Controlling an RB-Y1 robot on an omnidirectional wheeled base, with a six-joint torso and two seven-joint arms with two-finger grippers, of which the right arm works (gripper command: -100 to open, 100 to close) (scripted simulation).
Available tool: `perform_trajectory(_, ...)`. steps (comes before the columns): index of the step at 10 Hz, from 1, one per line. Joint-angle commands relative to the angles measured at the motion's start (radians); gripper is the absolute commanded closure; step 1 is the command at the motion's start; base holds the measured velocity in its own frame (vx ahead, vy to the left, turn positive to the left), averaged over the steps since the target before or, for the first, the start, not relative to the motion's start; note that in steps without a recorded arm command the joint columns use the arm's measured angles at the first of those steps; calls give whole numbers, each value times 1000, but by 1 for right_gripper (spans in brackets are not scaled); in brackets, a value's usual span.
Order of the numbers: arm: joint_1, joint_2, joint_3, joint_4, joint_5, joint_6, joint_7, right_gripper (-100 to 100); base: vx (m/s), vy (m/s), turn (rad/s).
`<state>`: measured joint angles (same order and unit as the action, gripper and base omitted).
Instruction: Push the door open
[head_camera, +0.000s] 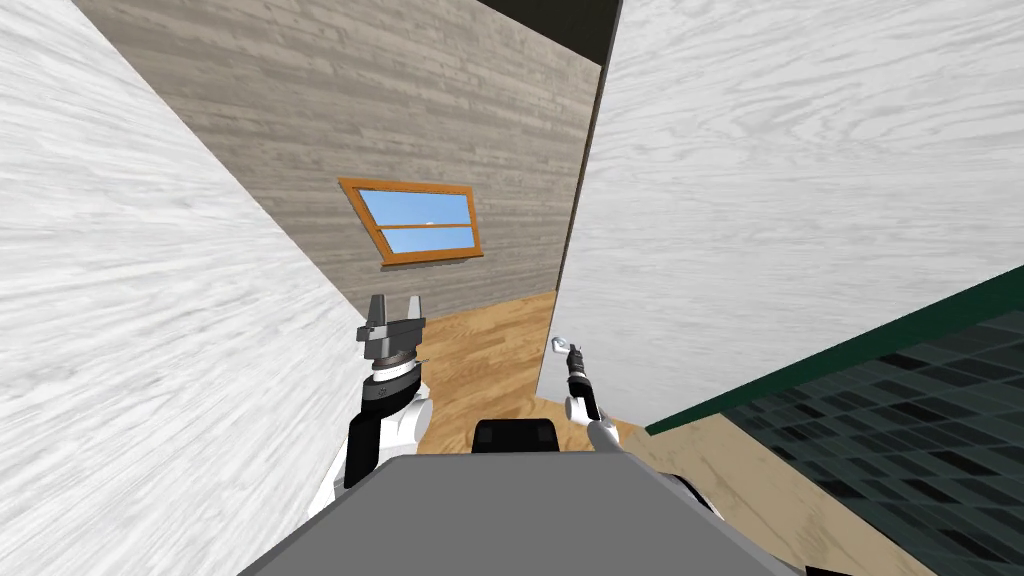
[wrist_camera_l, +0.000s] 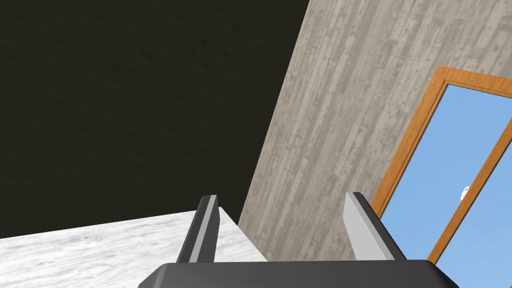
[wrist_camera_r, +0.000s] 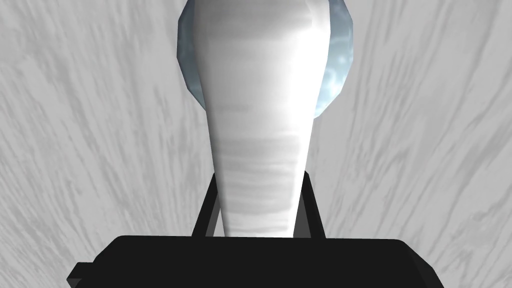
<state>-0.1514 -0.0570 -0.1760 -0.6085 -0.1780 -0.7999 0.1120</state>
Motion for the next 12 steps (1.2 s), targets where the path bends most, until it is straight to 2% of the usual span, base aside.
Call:
perform_trajectory(1,2,-11,-17,-21,-9,4,8,100,168,34,-20)
perform_trajectory(7,5,-33,-74,-21,-45,1,29,100,194,29,-45)
perform_trajectory(8,5,-33,-74,-21,-45,1,29,100,149,25,0)
perform_trajectory(10,7,-38,-106,-21,-66,-2,40,100,214,54,-71)
perform_trajectory(12,7,-38,-106,-21,-66,-2,40,100,97,22,-33)
